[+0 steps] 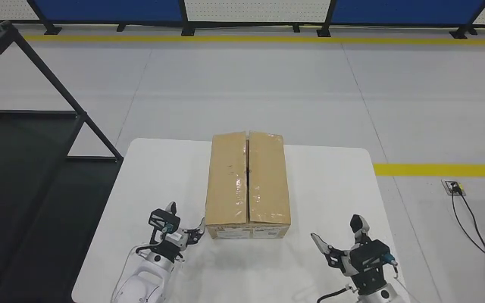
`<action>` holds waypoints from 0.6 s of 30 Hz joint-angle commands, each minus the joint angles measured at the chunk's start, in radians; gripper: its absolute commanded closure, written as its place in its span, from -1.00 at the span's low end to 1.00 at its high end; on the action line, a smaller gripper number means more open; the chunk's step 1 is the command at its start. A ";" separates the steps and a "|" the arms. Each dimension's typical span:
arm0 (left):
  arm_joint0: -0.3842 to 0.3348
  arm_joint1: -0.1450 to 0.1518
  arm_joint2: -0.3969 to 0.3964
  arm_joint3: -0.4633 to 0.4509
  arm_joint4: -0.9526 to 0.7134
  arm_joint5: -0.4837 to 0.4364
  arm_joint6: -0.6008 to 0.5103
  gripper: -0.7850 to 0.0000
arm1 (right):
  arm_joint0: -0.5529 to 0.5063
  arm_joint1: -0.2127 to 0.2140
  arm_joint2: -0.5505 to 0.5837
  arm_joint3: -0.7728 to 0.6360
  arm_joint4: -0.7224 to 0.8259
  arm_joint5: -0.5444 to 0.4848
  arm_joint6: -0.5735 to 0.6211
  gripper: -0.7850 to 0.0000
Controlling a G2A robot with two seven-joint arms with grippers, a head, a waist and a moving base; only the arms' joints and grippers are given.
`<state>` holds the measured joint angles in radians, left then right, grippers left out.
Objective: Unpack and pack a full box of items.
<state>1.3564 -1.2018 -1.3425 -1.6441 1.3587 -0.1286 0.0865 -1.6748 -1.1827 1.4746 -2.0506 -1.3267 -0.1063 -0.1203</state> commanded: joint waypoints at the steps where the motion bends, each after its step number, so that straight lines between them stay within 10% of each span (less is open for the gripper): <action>1: 0.002 -0.001 0.003 -0.006 0.001 -0.002 0.002 -1.00 | 0.000 0.000 0.000 0.000 0.000 0.000 0.000 -1.00; 18: -0.015 -0.011 0.060 -0.029 0.047 -0.022 -0.010 -1.00 | 0.086 -0.011 -0.187 0.026 -0.488 0.116 0.081 -1.00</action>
<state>1.3418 -1.2121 -1.2846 -1.6739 1.4037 -0.1490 0.0748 -1.5954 -1.1926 1.2989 -2.0278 -1.7902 -0.0008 -0.0455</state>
